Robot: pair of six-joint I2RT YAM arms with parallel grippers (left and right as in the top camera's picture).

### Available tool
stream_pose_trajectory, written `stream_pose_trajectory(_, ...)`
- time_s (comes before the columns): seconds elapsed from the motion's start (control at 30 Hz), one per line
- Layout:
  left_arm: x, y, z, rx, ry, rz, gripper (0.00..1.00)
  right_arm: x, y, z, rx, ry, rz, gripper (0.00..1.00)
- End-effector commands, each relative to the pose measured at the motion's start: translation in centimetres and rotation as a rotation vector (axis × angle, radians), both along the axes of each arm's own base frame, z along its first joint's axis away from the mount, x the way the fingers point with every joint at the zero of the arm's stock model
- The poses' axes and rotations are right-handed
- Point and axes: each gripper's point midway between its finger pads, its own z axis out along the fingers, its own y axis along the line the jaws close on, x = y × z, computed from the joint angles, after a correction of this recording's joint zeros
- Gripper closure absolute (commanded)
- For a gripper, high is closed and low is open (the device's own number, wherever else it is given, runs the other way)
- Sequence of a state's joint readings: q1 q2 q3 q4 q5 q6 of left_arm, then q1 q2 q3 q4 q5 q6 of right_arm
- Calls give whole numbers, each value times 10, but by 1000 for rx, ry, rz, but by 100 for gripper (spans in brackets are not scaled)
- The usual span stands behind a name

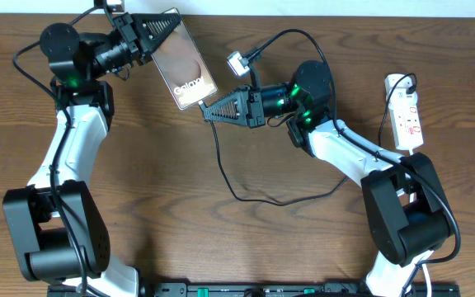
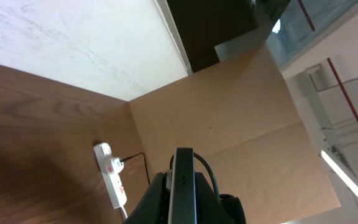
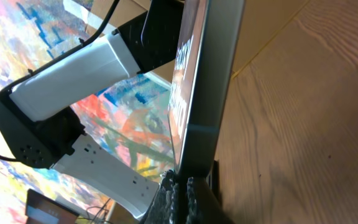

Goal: Plug charger to phone and switch on socket

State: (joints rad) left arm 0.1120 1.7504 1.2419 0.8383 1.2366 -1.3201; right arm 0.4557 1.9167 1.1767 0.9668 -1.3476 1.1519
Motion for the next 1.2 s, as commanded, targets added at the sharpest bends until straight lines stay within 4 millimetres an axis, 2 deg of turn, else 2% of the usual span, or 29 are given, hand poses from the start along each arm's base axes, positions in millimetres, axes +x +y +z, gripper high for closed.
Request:
stream_pose_trajectory(0.0,-22,-14,10,42,-61,-114,93,21,1,6,19,49,-111,99)
stream_pose_trajectory(0.53,-22,-14,11,41,-60,-114,93,49,2,13,54,111,-273,99)
stream_pose_trajectory(1.17,-18,-13,12,35,-60,-92,92,47,3,12,52,107,-264,99)
